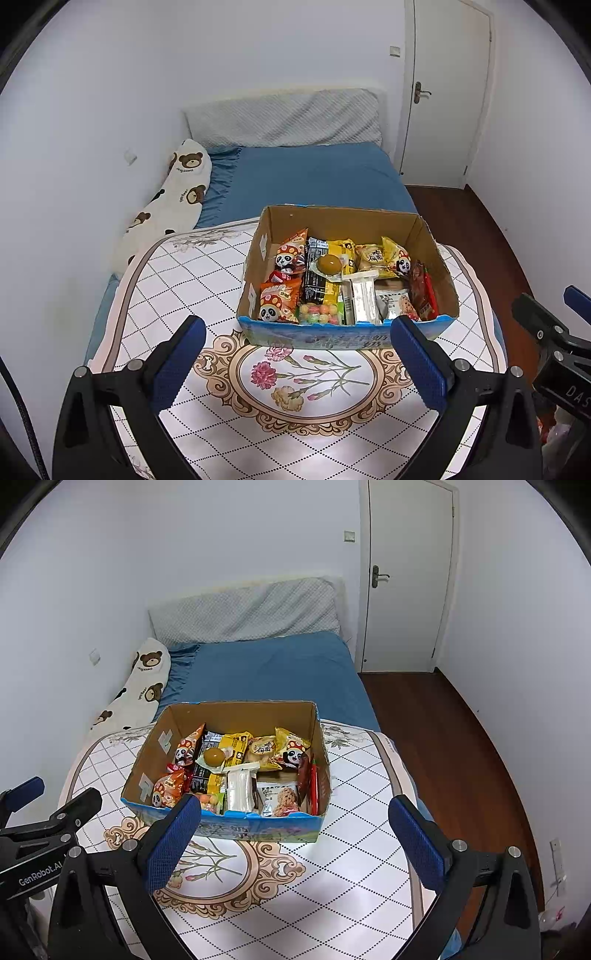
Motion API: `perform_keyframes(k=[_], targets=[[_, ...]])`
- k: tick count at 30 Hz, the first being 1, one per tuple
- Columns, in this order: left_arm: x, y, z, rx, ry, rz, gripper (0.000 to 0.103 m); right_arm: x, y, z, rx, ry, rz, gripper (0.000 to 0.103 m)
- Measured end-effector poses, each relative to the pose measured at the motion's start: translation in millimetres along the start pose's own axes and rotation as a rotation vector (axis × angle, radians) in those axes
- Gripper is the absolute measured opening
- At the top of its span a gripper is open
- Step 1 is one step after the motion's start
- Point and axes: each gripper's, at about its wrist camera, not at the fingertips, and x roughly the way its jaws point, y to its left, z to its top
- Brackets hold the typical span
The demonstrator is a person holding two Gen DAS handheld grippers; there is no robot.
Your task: Organize snacks
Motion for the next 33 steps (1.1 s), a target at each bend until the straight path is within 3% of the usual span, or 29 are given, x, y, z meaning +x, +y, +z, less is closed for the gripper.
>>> perform_keyframes(k=[33], targets=[[-6.6, 1.5, -4.6, 0.006, -0.007, -0.007, 0.103, -9.4, 2.1, -6.8, 0.009, 0.006, -0.006, 0.103]])
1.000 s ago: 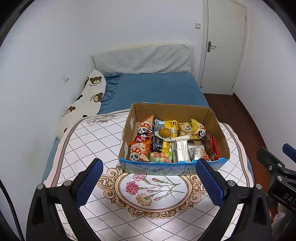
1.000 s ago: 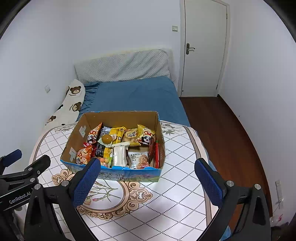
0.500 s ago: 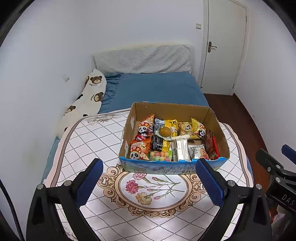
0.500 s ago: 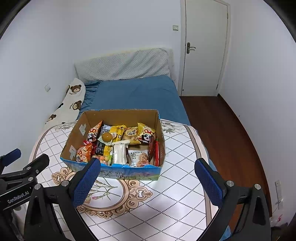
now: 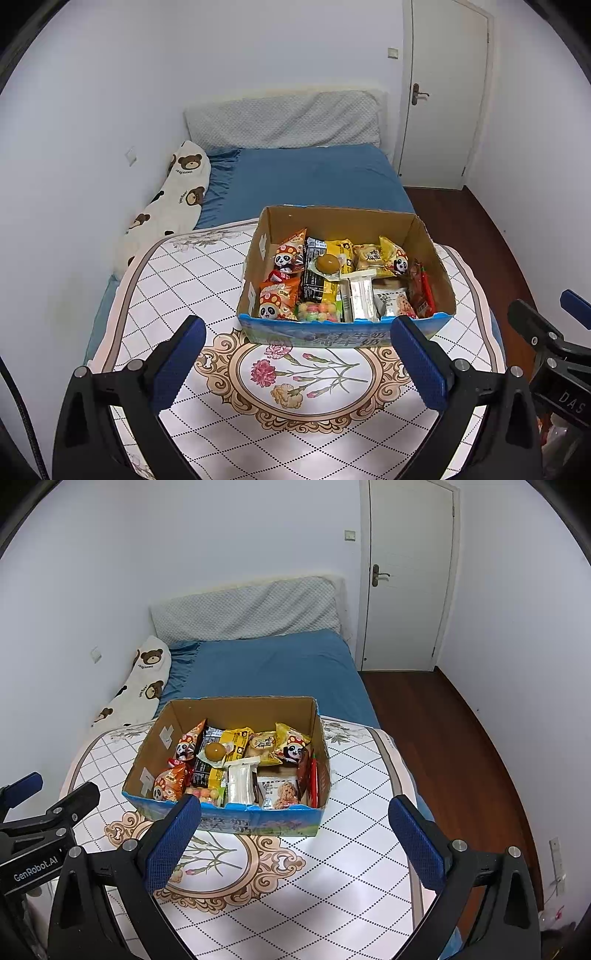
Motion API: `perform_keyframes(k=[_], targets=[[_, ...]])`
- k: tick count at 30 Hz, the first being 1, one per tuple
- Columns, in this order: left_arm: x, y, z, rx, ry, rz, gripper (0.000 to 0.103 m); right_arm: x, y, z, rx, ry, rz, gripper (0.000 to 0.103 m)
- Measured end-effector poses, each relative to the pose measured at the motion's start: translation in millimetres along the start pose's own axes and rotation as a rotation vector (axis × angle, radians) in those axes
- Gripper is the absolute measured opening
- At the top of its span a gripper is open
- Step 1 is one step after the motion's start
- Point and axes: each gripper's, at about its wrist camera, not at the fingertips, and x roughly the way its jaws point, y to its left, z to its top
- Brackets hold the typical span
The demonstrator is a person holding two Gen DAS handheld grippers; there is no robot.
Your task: Organize snacks
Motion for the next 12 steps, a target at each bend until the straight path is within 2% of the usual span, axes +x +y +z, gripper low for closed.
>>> perform_keyframes(k=[12], targets=[[-4.2, -0.4, 0.0, 0.005, -0.013, -0.005, 0.103, -2.4, 0.6, -2.2, 0.006, -0.002, -0.001, 0.103]])
